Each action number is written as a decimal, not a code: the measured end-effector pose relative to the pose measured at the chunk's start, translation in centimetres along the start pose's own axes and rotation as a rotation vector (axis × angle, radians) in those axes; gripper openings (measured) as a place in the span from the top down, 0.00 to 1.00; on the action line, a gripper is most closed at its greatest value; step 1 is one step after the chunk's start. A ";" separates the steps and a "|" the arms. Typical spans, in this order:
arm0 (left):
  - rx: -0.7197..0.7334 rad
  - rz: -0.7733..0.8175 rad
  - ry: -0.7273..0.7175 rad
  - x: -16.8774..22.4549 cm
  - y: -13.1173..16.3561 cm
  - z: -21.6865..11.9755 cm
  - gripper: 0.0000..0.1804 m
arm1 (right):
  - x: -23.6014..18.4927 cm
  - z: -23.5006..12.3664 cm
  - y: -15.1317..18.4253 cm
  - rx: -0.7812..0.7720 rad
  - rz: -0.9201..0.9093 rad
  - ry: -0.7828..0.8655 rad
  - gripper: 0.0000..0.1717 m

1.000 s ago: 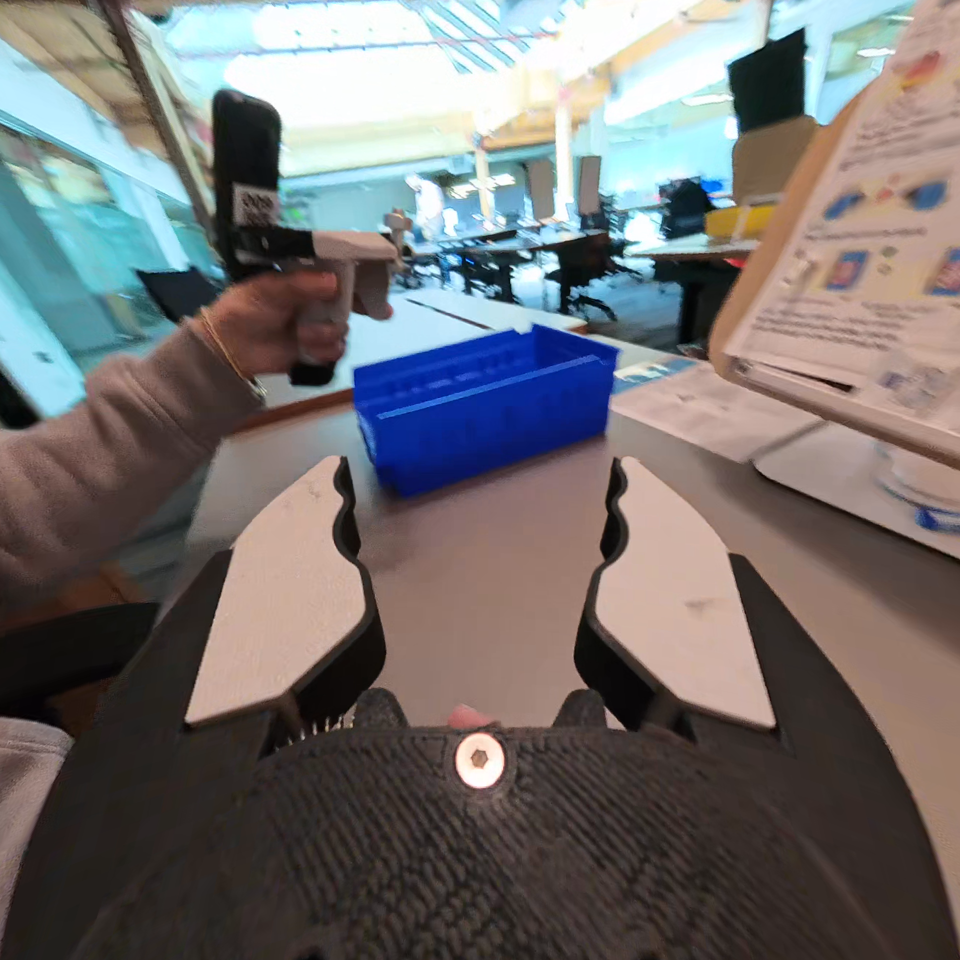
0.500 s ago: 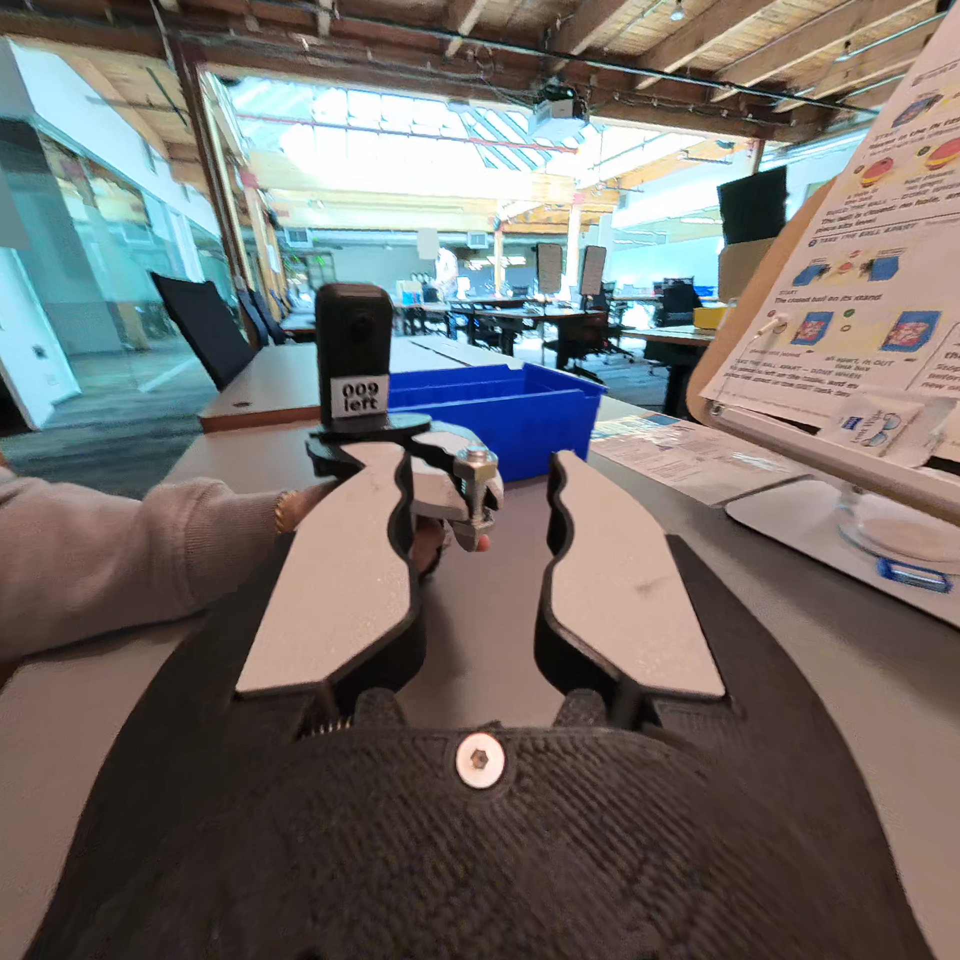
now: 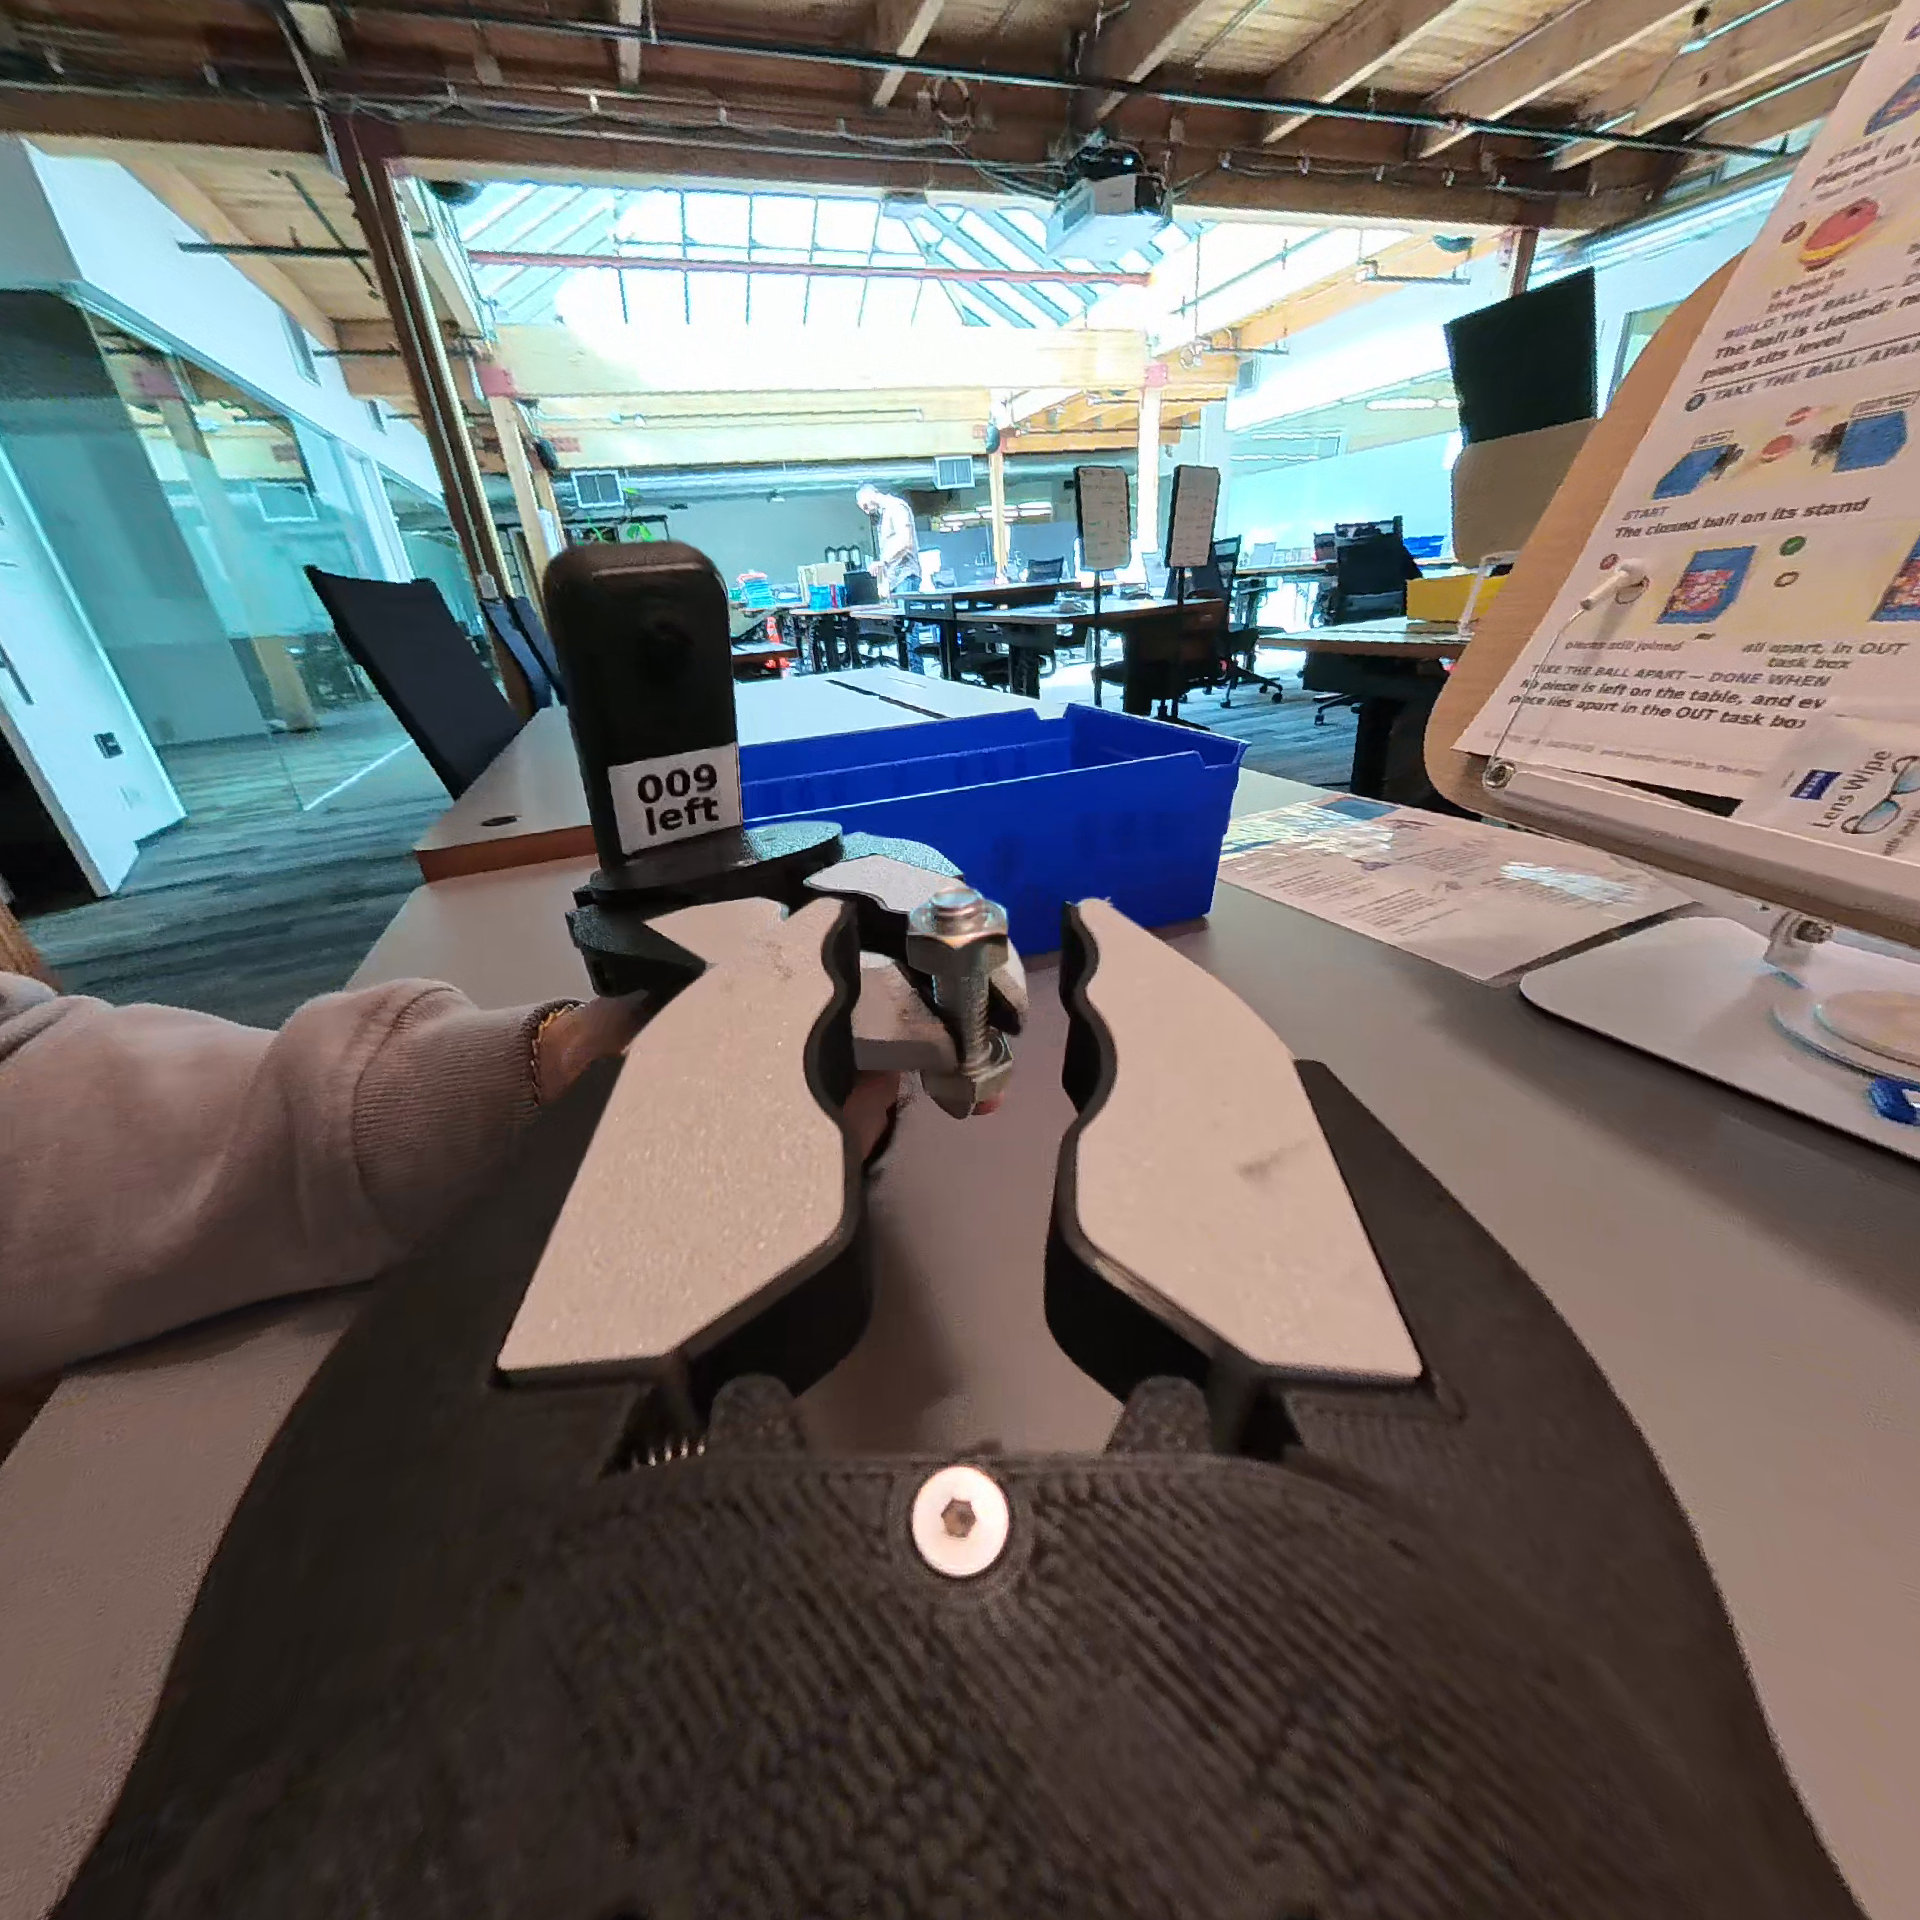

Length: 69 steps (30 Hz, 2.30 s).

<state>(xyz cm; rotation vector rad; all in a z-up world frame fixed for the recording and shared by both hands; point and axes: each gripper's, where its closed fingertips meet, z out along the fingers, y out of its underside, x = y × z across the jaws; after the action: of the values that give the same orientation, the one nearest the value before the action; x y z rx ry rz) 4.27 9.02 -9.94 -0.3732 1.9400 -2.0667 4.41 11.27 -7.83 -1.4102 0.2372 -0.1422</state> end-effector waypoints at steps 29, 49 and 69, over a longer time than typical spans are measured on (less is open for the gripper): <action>0.041 0.045 -0.064 1.4 -3.2 0.2 0.95 | -1.0 -0.9 -3.5 0.106 -0.011 -0.026 0.74; 0.060 0.075 -0.095 1.5 -3.4 0.3 0.95 | -1.2 -1.2 -4.0 0.116 0.024 -0.052 0.73; 0.034 0.168 -0.189 1.3 -3.3 0.7 0.95 | 0.5 -1.6 -3.9 0.124 0.086 0.009 0.69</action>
<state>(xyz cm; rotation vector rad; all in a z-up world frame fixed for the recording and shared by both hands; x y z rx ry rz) 3.26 8.10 -6.61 -0.3704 1.7610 -1.8840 4.68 9.06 -4.29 -1.2747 0.2914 -0.0904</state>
